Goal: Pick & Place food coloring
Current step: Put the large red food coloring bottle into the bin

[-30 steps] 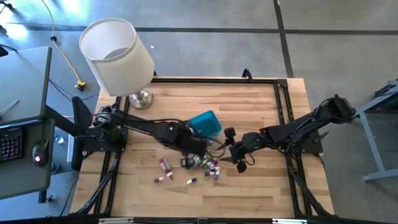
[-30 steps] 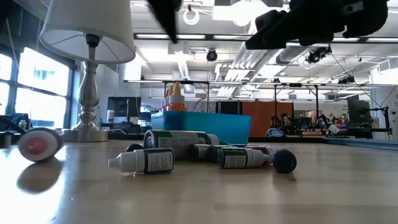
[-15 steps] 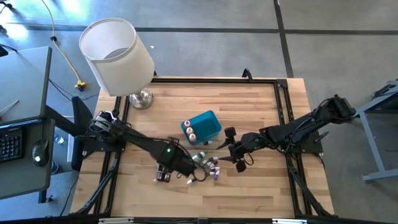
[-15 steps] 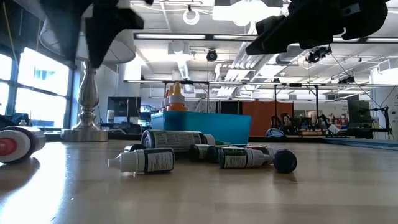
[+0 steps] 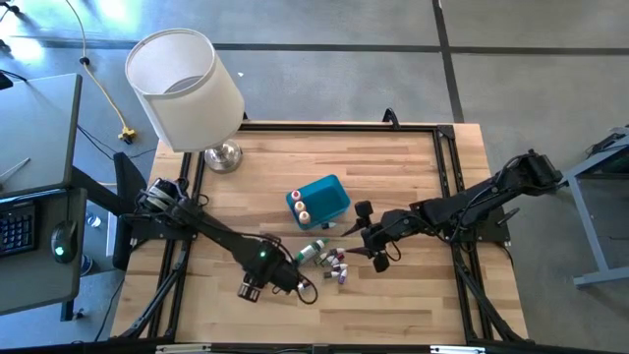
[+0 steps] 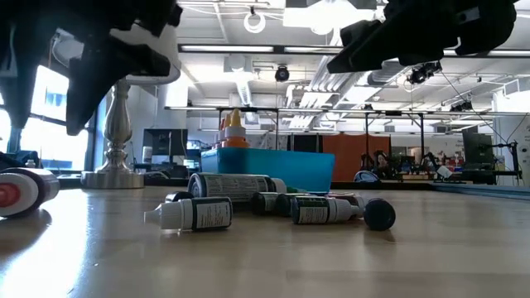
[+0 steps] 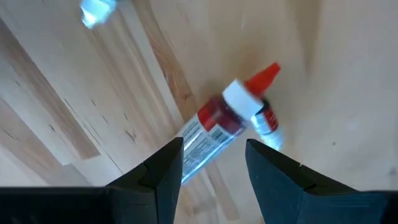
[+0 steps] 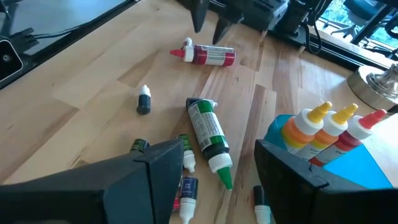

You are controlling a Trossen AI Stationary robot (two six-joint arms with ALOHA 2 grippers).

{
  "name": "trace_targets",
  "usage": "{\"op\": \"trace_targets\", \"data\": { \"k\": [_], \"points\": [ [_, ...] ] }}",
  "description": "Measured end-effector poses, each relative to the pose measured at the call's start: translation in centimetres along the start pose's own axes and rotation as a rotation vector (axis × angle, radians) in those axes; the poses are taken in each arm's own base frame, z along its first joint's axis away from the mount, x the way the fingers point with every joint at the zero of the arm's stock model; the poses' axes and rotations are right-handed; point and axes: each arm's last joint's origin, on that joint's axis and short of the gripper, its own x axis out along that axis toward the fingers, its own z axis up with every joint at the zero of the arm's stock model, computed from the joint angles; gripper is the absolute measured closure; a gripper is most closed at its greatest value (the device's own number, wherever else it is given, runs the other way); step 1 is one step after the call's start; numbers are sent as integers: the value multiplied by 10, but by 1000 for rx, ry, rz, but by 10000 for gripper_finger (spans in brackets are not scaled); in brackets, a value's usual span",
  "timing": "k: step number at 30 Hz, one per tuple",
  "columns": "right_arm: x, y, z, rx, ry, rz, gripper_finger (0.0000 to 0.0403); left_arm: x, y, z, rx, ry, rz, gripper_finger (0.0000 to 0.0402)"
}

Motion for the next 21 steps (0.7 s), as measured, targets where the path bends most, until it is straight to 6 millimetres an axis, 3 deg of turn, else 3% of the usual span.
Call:
{"op": "trace_targets", "data": {
  "k": [8, 21],
  "points": [
    [0, 0, 0, -2, 2, 1, 210, 21, 1, -9, 154, 53, 16, 234],
    [0, -1, 0, -10, 3, -2, 210, 47, 2, -12, 238, 10, 21, 234]
  ]
}}
